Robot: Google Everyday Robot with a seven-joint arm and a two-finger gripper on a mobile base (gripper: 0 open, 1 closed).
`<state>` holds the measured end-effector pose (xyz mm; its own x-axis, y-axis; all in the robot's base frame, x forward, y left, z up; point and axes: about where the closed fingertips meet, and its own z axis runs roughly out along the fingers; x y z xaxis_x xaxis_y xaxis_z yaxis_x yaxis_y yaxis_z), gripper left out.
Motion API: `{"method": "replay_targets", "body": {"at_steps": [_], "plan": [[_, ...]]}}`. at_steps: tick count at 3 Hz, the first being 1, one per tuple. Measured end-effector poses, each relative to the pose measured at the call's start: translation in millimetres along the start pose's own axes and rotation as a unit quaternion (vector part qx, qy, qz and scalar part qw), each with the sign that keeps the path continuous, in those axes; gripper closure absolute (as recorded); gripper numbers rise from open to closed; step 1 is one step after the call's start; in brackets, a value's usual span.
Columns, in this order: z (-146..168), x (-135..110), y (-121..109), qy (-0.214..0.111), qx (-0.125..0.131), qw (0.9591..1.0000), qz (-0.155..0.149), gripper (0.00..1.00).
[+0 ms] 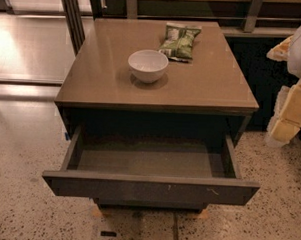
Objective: Close top drawer
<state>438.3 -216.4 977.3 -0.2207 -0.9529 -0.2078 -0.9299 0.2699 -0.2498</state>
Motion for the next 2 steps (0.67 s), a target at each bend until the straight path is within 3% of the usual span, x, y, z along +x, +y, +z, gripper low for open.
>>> {"method": "replay_targets", "body": {"at_steps": [2], "plan": [[4.6, 0.6, 2.1, -0.011, 0.012, 0.9999, -0.004, 0.0]]}}
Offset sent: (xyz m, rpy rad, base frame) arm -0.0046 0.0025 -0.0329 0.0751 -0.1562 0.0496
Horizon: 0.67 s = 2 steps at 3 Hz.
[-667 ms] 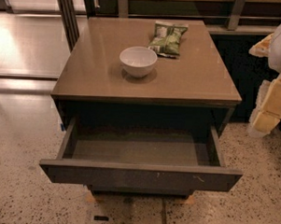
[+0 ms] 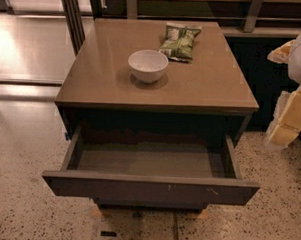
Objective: Close top drawer
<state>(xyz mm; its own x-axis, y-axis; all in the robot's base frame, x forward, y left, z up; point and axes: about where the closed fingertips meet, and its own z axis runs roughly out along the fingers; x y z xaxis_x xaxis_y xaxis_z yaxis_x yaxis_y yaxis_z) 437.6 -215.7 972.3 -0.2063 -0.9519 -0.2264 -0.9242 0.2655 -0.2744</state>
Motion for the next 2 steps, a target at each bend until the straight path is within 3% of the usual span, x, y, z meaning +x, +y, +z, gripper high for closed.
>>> {"method": "replay_targets", "body": {"at_steps": [1, 2], "plan": [[45, 16, 19, -0.045, -0.003, 0.999, 0.003, 0.0], [140, 44, 63, -0.126, -0.06, 0.9882, 0.063, 0.0]]}}
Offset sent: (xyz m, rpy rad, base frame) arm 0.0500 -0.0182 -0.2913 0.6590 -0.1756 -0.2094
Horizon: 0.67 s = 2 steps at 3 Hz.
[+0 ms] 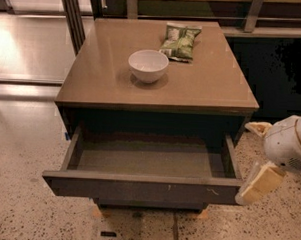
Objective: Close top drawer
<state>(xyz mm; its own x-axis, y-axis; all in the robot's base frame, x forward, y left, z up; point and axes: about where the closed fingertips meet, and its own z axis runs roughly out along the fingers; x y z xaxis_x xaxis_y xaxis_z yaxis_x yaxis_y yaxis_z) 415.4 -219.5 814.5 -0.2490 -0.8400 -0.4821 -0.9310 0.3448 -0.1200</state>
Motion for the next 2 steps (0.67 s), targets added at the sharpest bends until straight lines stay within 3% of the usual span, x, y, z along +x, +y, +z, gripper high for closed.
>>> {"method": "replay_targets", "body": {"at_steps": [1, 2], "plan": [[33.9, 22.8, 0.9, -0.039, 0.001, 0.9983, 0.044, 0.15], [30.5, 16.6, -2.6, -0.038, 0.005, 0.9985, 0.04, 0.39]]}}
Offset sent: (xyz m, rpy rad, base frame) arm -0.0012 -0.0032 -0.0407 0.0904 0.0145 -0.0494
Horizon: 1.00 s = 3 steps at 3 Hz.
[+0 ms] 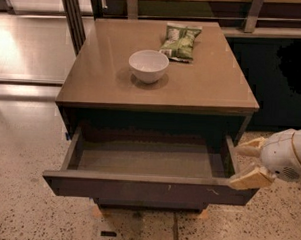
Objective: Close top drawer
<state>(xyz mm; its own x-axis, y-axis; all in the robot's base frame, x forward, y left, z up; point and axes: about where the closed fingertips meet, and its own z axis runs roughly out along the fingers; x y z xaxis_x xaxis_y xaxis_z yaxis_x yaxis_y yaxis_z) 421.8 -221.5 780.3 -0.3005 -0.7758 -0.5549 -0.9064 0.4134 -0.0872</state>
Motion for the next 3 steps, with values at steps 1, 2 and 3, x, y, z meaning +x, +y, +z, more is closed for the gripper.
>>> {"method": "replay_targets", "body": {"at_steps": [1, 2, 3], "plan": [[0, 0, 0, 0.0, 0.0, 1.0, 0.0, 0.62], [-2, -2, 3, 0.001, 0.008, 0.9999, -0.006, 0.86], [9, 9, 23, -0.026, 0.031, 0.9992, -0.006, 1.0]]}}
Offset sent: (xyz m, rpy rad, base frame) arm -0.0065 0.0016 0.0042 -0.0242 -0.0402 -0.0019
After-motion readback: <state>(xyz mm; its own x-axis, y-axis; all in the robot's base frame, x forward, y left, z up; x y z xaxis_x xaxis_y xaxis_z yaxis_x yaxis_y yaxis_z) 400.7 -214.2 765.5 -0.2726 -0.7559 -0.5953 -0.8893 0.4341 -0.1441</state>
